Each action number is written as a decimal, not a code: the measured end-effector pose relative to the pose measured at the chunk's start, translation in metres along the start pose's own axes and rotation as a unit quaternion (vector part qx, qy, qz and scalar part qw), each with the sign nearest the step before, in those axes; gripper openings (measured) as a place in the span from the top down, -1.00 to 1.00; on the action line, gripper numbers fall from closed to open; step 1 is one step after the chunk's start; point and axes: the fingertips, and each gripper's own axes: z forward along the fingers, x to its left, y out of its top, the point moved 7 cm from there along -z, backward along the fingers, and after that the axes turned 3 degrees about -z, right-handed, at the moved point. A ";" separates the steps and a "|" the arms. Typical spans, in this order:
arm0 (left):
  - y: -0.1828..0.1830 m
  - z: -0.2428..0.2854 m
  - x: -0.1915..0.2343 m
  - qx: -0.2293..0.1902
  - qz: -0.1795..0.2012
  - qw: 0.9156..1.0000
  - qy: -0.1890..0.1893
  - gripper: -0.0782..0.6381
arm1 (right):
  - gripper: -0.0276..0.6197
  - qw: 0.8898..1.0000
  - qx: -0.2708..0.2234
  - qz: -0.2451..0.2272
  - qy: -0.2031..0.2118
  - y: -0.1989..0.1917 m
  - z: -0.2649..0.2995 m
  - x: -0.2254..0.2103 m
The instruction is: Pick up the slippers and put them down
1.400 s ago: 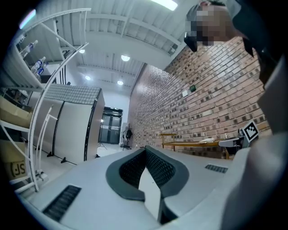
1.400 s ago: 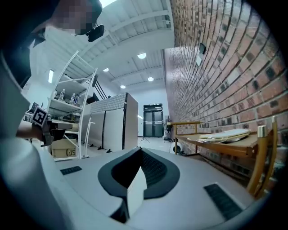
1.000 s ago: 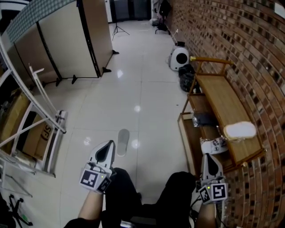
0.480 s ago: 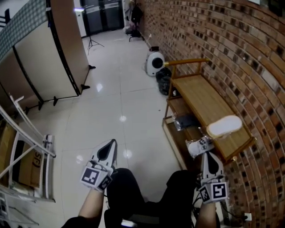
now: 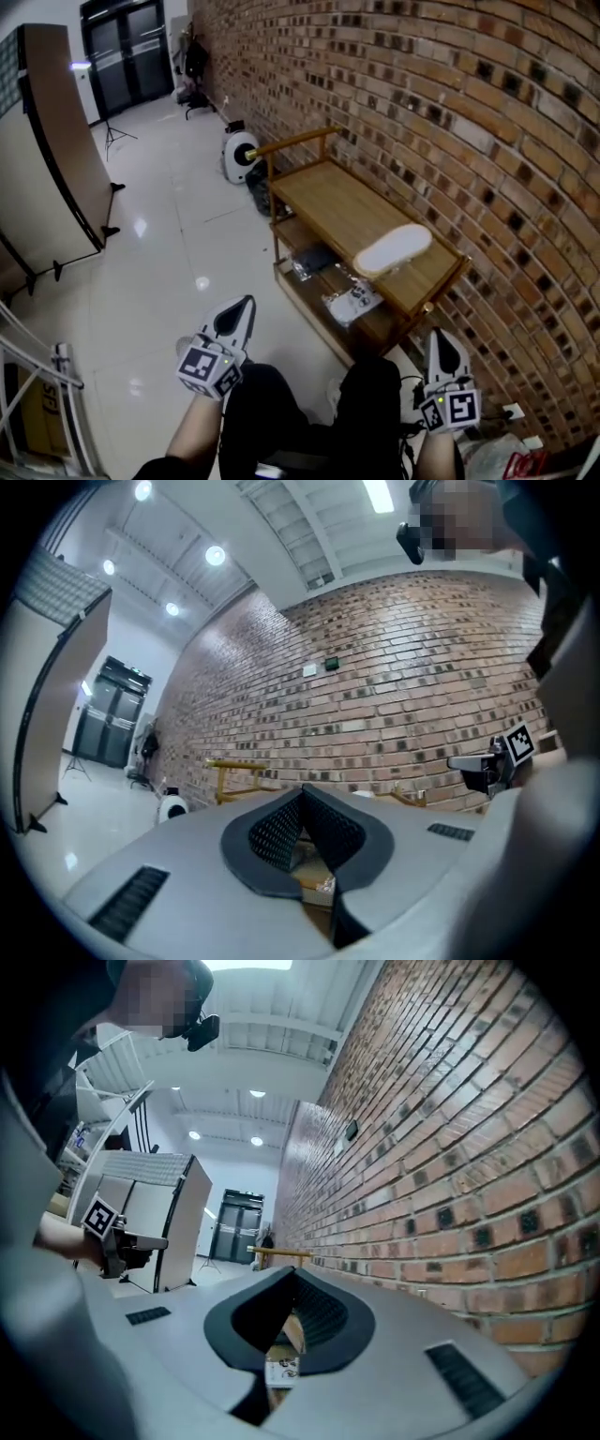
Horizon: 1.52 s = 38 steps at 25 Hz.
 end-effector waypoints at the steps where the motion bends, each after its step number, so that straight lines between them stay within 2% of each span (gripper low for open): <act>1: 0.002 0.013 -0.011 -0.001 0.001 1.000 -0.019 0.78 | 0.89 1.000 0.001 -0.002 -0.010 0.000 -0.006 -0.006; 5: 0.003 0.055 -0.051 0.000 0.014 0.996 -0.087 0.78 | 0.89 0.999 -0.002 -0.007 -0.042 0.004 -0.028 -0.025; 9: 0.002 0.085 -0.077 0.006 0.008 0.992 -0.124 0.78 | 0.89 0.997 -0.003 -0.016 -0.072 0.009 -0.047 -0.042; 13: -0.005 0.110 -0.098 0.023 0.012 0.991 -0.130 0.78 | 0.89 0.995 0.005 -0.018 -0.097 0.004 -0.066 -0.055; 20: -0.014 0.134 -0.123 0.037 0.006 0.988 -0.151 0.78 | 0.89 0.993 0.009 -0.023 -0.116 0.004 -0.082 -0.066; 26: -0.022 0.144 -0.123 0.052 -0.030 0.988 -0.142 0.78 | 0.88 0.991 0.016 -0.021 -0.133 0.000 -0.092 -0.075; 29: -0.023 0.152 -0.129 0.061 -0.043 0.985 -0.155 0.78 | 0.89 0.990 0.029 -0.032 -0.133 -0.006 -0.091 -0.075; 31: -0.026 0.159 -0.130 0.061 -0.081 0.983 -0.153 0.78 | 0.89 0.991 0.033 -0.035 -0.127 -0.010 -0.087 -0.072; 33: -0.032 0.166 -0.125 0.067 -0.158 0.974 -0.146 0.74 | 0.89 0.992 0.032 -0.032 -0.120 -0.012 -0.083 -0.069; 36: -0.044 0.180 -0.120 0.097 -0.277 0.945 -0.143 0.18 | 0.89 0.993 0.030 -0.039 -0.110 -0.012 -0.079 -0.066; 38: -0.049 0.185 -0.113 0.109 -0.330 0.930 -0.122 -0.05 | 0.89 0.993 0.034 -0.041 -0.109 -0.011 -0.079 -0.067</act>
